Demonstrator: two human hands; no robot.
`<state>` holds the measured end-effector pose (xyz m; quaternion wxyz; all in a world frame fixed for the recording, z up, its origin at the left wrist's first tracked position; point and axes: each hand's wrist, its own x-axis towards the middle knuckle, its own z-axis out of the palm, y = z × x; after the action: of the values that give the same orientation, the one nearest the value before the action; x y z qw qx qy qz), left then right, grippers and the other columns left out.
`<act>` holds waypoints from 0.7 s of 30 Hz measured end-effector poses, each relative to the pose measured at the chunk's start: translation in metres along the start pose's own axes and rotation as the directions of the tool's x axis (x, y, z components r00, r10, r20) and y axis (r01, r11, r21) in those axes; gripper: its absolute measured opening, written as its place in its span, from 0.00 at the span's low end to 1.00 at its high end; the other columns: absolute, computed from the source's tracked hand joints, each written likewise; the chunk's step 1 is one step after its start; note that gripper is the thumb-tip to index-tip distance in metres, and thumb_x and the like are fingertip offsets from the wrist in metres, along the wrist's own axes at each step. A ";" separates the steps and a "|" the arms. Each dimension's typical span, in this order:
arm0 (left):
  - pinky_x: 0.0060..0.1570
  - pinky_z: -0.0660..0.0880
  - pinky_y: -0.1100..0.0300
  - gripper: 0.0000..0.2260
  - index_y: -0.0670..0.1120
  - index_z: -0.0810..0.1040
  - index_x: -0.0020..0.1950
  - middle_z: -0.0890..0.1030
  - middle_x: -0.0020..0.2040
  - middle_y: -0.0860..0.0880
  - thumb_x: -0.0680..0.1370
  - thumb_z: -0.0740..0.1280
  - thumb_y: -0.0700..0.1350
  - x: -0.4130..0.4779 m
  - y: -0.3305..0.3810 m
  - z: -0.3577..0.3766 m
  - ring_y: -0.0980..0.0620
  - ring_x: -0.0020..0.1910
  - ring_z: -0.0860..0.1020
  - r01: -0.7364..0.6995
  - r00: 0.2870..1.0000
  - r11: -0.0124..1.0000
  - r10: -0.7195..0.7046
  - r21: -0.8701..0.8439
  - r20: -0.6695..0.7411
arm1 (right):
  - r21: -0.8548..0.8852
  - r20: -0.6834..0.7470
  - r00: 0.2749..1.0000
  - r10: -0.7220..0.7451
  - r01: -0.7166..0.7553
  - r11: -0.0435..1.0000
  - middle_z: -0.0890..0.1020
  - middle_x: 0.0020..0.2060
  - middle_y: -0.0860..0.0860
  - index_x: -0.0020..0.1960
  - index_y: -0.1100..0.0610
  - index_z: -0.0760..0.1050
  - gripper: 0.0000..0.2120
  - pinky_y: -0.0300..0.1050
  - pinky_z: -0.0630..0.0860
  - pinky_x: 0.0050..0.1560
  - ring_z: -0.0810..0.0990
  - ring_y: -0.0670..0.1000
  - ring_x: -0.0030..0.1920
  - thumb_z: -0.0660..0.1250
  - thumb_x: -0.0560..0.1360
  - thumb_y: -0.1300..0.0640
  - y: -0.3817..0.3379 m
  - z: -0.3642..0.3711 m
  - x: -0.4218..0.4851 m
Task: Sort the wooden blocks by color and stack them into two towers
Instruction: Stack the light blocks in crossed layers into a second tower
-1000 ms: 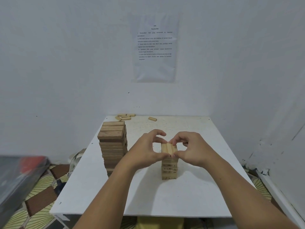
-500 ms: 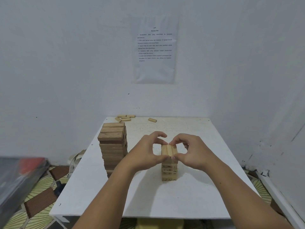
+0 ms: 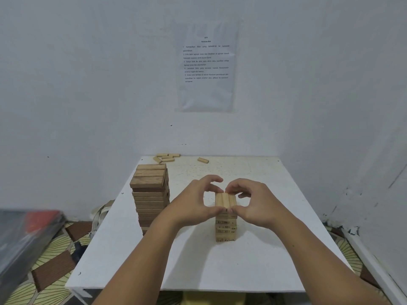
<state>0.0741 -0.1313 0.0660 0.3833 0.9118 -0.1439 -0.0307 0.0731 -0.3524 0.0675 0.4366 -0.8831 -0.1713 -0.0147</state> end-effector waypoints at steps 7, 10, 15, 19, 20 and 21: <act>0.67 0.68 0.57 0.35 0.68 0.65 0.72 0.78 0.63 0.66 0.70 0.78 0.61 0.000 0.001 0.002 0.64 0.70 0.69 -0.001 1.000 1.000 0.001 0.001 0.017 | 0.024 -0.005 1.000 -0.017 0.017 1.000 0.82 0.54 0.35 0.57 0.41 0.79 0.22 0.45 0.78 0.61 0.79 0.39 0.59 0.80 0.67 0.55 0.000 0.003 -0.002; 0.68 0.69 0.56 0.33 0.68 0.65 0.72 0.78 0.62 0.66 0.71 0.78 0.60 -0.002 0.001 0.004 0.64 0.69 0.69 0.002 1.000 1.000 -0.002 0.002 0.021 | 0.037 0.007 1.000 -0.015 0.015 0.999 0.82 0.53 0.35 0.58 0.40 0.79 0.22 0.46 0.78 0.62 0.79 0.40 0.59 0.79 0.67 0.56 0.001 0.003 -0.004; 0.67 0.70 0.56 0.32 0.69 0.66 0.71 0.78 0.61 0.67 0.72 0.78 0.59 -0.003 0.000 0.006 0.64 0.68 0.70 0.007 1.000 1.000 -0.007 -0.002 0.005 | 0.070 0.022 1.000 -0.012 0.011 0.997 0.83 0.53 0.37 0.58 0.41 0.80 0.24 0.45 0.77 0.64 0.80 0.41 0.59 0.79 0.68 0.61 0.006 0.002 -0.007; 0.64 0.69 0.59 0.31 0.70 0.67 0.69 0.79 0.61 0.66 0.72 0.78 0.56 -0.002 0.001 0.007 0.65 0.68 0.69 0.016 1.000 1.000 -0.016 -0.018 -0.005 | 0.141 0.023 1.000 0.018 -0.021 0.990 0.84 0.53 0.38 0.58 0.42 0.80 0.26 0.44 0.78 0.65 0.82 0.41 0.59 0.79 0.68 0.65 0.008 0.003 -0.007; 0.65 0.69 0.58 0.31 0.69 0.67 0.70 0.79 0.61 0.66 0.72 0.78 0.56 -0.002 0.002 0.007 0.65 0.68 0.69 0.016 1.000 1.000 -0.016 -0.020 -0.007 | 0.157 0.022 0.999 0.027 -0.030 0.987 0.84 0.54 0.39 0.59 0.43 0.80 0.26 0.43 0.77 0.65 0.82 0.41 0.59 0.79 0.67 0.65 0.008 0.003 -0.007; 0.66 0.69 0.58 0.31 0.69 0.67 0.70 0.79 0.61 0.66 0.72 0.78 0.56 -0.002 0.002 0.007 0.65 0.68 0.69 0.016 1.000 1.000 -0.016 -0.019 -0.009 | 0.171 0.023 0.999 0.037 -0.040 0.984 0.84 0.54 0.40 0.59 0.43 0.80 0.27 0.43 0.77 0.66 0.82 0.41 0.59 0.79 0.67 0.66 0.009 0.004 -0.007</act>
<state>0.0705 -0.1367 0.0625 0.3921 0.9095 -0.1345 -0.0310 0.0692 -0.3567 0.0569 0.5093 -0.8456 -0.1591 0.0173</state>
